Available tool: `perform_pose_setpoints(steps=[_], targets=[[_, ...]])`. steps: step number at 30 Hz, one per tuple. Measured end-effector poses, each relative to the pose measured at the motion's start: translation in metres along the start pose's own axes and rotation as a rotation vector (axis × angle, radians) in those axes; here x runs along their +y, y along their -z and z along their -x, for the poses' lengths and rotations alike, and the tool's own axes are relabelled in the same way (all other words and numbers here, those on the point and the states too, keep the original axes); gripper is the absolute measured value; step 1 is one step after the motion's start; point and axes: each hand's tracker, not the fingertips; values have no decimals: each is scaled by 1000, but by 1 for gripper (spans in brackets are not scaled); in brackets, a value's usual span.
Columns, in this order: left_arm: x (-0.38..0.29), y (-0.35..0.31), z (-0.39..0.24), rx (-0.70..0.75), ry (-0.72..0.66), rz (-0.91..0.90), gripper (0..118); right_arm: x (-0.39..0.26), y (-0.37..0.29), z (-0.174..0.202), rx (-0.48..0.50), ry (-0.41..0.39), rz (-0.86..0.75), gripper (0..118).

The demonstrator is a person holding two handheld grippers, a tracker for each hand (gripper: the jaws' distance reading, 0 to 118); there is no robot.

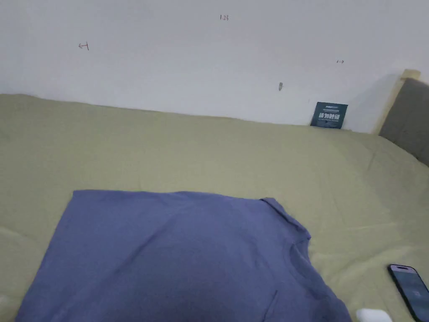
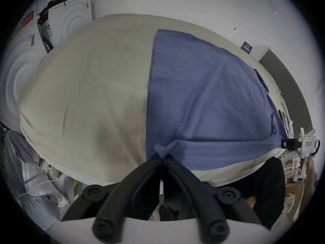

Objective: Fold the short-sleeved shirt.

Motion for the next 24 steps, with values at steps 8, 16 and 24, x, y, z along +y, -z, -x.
perform_pose_setpoints(steps=[8,16,24], targets=[[13,-26,1,-22,-15,-34,3,22,-41,10,-12,-54,-90,5],[103,-13,1,-20,9,-37,3,121,-27,15,-13,-88,-80,5],[191,42,-12,6,32,27,3,207,32,16,-26,-15,14,5]])
